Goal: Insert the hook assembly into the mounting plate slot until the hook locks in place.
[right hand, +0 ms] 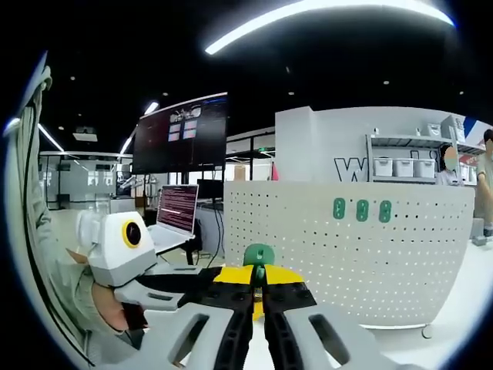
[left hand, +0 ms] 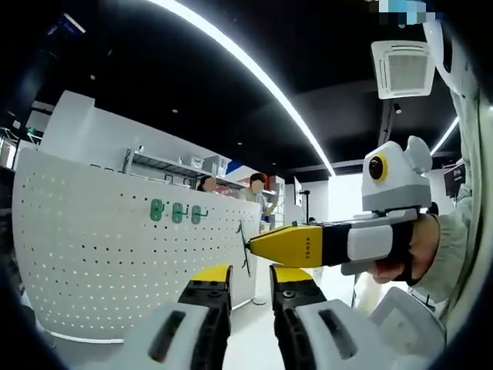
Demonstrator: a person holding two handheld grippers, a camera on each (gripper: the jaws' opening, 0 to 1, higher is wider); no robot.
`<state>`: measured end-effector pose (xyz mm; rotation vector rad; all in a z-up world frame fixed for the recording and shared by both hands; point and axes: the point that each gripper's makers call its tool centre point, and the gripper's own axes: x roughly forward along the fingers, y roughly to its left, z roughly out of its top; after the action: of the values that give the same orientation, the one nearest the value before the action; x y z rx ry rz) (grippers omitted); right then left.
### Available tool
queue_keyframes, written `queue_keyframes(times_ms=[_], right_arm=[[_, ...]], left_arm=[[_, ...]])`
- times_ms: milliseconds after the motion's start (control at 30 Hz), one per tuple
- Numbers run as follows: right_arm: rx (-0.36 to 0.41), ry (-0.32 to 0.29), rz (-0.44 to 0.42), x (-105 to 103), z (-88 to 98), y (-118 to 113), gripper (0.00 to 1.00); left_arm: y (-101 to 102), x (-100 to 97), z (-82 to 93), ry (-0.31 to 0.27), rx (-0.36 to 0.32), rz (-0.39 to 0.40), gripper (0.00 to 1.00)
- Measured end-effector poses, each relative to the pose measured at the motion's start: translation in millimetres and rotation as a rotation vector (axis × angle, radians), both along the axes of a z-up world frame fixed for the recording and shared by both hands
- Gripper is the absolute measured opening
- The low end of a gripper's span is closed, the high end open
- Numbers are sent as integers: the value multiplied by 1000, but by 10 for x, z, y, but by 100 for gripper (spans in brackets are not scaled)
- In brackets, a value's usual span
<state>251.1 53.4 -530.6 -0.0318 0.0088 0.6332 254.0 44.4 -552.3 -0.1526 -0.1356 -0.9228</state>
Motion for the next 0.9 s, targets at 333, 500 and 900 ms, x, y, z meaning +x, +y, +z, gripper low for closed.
queue_keyframes(times_ms=[333, 500, 900], right_arm=[[8, -3, -5, 19, 7, -20, 0], [11, 3, -19, 52, -16, -73, 0], [22, 29, -63, 189, -111, -261, 0]], left_arm=[[7, 13, -107, 48, 12, 14, 41], [55, 46, -238, 51, 89, 57, 53], [259, 119, -617, 108, 232, 125, 62]])
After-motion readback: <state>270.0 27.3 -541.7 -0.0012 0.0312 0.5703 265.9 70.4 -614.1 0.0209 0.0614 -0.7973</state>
